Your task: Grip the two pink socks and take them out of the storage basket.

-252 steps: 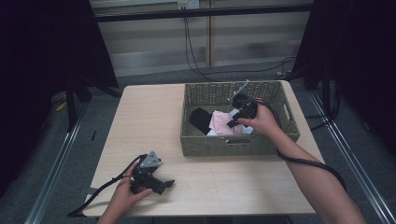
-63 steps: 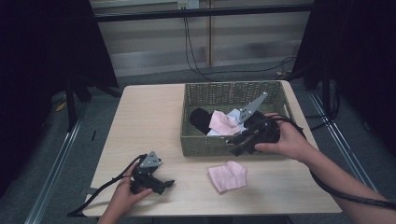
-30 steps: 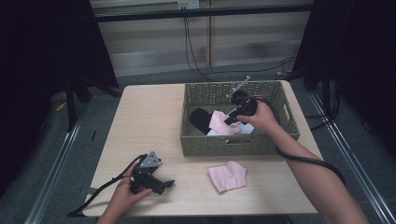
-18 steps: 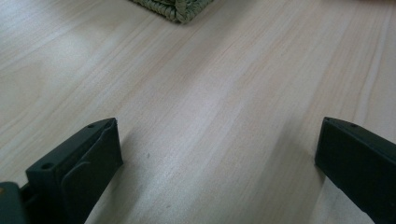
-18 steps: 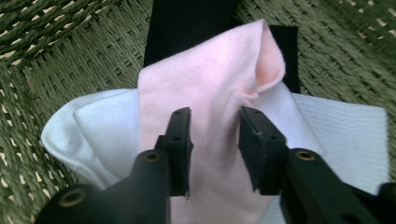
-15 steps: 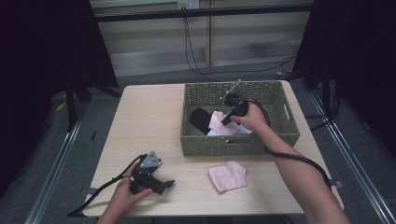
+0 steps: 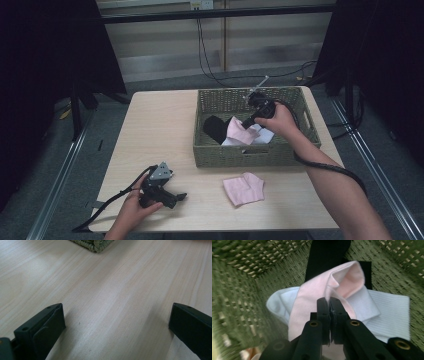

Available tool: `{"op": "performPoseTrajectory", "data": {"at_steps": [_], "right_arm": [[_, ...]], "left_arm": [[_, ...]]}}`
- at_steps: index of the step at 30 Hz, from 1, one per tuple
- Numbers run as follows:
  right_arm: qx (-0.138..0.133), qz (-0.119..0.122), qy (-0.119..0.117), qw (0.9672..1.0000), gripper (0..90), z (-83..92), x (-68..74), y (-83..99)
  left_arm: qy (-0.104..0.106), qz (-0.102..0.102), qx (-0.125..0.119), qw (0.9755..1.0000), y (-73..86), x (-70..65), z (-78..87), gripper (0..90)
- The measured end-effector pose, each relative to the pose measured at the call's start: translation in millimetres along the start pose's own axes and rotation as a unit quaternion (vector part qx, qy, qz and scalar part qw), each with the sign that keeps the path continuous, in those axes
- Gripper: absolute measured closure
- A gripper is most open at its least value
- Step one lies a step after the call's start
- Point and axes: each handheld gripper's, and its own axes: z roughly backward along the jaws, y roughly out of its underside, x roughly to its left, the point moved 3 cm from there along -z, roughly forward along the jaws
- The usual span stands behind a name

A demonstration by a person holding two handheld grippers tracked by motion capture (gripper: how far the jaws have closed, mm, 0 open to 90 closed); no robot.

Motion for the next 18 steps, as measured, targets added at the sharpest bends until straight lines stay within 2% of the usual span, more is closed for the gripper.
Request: {"op": "performPoseTrajectory", "data": {"at_steps": [10,18], "right_arm": [[-0.005,0.016,-0.008,0.9998,87.6,37.0,8.9,0.8],[-0.005,0.023,-0.011,0.9997,87.6,57.0,11.8,3.4]], "left_arm": [[0.001,0.000,0.003,1.0000,-0.1,0.0,0.4,0.0],[0.001,0.000,0.003,1.0000,-0.1,0.1,0.4,0.0]]}}
